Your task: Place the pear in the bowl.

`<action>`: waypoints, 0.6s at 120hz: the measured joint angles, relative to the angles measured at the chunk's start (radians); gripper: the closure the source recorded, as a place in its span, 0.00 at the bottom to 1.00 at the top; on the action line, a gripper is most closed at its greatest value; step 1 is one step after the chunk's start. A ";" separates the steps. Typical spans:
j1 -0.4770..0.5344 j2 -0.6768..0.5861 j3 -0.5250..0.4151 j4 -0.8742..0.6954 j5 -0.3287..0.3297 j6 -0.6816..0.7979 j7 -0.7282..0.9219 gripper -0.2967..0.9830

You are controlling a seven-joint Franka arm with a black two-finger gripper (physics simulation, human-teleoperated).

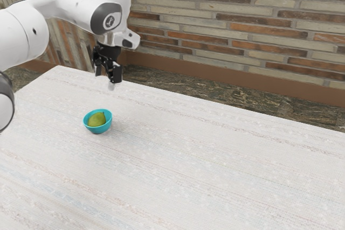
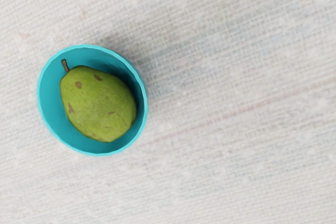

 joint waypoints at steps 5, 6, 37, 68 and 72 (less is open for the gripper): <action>-0.009 -0.035 0.000 -0.007 -0.025 -0.001 -0.003 0.24; -0.011 -0.042 0.001 -0.009 -0.029 -0.001 -0.003 0.24; -0.035 -0.227 0.005 -0.020 -0.138 -0.071 -0.053 0.23; -0.010 -0.306 -0.033 -0.109 -0.221 -0.112 -0.119 0.23; -0.005 -0.304 -0.033 -0.107 -0.223 -0.113 -0.125 0.23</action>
